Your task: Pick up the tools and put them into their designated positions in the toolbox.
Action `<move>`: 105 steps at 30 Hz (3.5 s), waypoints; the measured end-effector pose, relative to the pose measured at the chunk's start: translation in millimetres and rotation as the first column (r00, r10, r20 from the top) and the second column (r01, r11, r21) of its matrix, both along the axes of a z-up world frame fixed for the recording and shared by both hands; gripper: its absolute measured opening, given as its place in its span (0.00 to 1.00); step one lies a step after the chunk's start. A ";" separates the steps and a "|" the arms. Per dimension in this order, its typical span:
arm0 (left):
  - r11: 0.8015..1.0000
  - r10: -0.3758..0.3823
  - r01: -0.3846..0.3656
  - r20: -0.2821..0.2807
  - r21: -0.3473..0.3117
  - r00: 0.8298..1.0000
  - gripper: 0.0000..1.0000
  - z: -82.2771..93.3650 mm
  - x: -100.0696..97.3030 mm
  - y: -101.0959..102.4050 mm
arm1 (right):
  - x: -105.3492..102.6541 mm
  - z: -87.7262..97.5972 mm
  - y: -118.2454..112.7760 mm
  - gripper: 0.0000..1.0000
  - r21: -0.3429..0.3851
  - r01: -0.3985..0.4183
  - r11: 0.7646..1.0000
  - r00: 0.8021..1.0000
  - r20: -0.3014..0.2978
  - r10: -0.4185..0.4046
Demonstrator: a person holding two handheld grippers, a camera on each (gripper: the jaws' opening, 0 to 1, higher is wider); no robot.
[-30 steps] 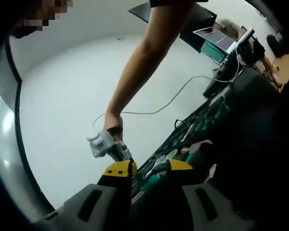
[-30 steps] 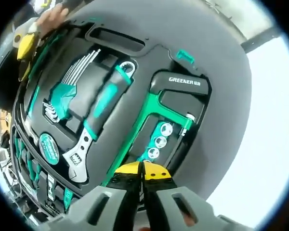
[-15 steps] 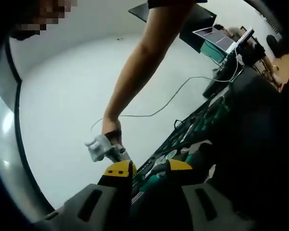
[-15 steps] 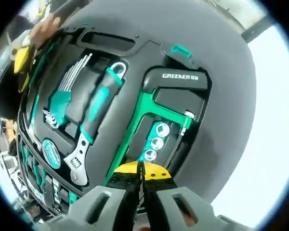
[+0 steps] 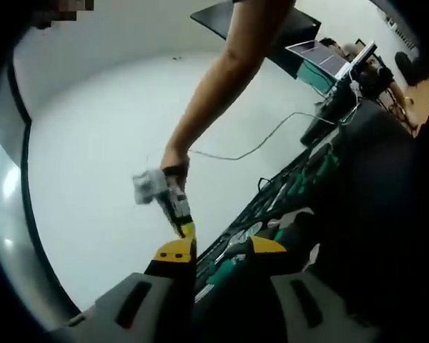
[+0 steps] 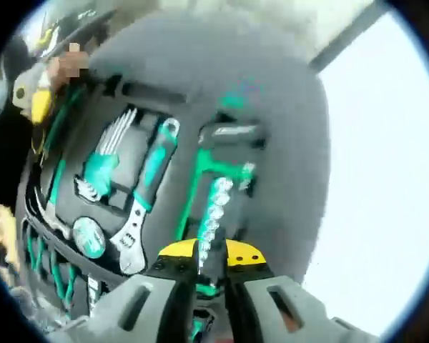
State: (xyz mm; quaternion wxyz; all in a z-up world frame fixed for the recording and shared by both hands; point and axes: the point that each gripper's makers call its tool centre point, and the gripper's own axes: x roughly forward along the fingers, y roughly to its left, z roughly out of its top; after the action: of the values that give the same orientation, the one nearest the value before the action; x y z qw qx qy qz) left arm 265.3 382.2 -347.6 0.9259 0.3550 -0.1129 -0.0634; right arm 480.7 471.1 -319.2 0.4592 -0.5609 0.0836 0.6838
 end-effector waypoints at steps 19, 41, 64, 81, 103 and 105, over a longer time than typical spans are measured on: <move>0.990 -0.021 0.010 -0.075 -0.142 0.997 0.29 -3.3 7.6 0.7 | -136.5 -8.9 -278.5 0.26 0.697 0.626 0.351 0.768 -0.629 -0.121; 0.908 0.003 -0.009 -0.014 -0.420 1.000 0.28 28.5 16.2 -19.3 | -177.8 31.1 -337.9 0.27 0.759 0.645 0.083 0.712 -0.637 0.295; 0.859 -0.175 0.154 0.003 -0.488 0.985 0.23 34.7 17.5 -79.9 | -140.8 -4.3 -329.8 0.27 0.685 0.720 0.109 0.682 -0.728 0.067; 0.831 -0.153 0.124 -0.008 -0.542 0.988 0.16 34.1 18.4 -66.2 | -149.8 -22.7 -314.3 0.26 0.697 0.683 0.218 0.717 -0.697 -0.017; 0.818 -0.151 0.124 -0.001 -0.562 0.989 0.16 33.9 18.7 -60.9 | -152.6 -22.7 -316.2 0.26 0.688 0.693 0.215 0.705 -0.709 -0.002; 0.821 -0.151 0.123 -0.005 -0.558 0.988 0.16 33.0 19.1 -61.7 | -153.0 -23.2 -315.8 0.26 0.688 0.692 0.218 0.705 -0.709 -0.003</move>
State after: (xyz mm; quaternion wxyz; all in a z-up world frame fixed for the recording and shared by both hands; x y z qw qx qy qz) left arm 284.4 320.4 -314.6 0.9845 0.0598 -0.1289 -0.1029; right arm 327.7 155.3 -342.3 0.7946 0.0849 -0.0620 0.5979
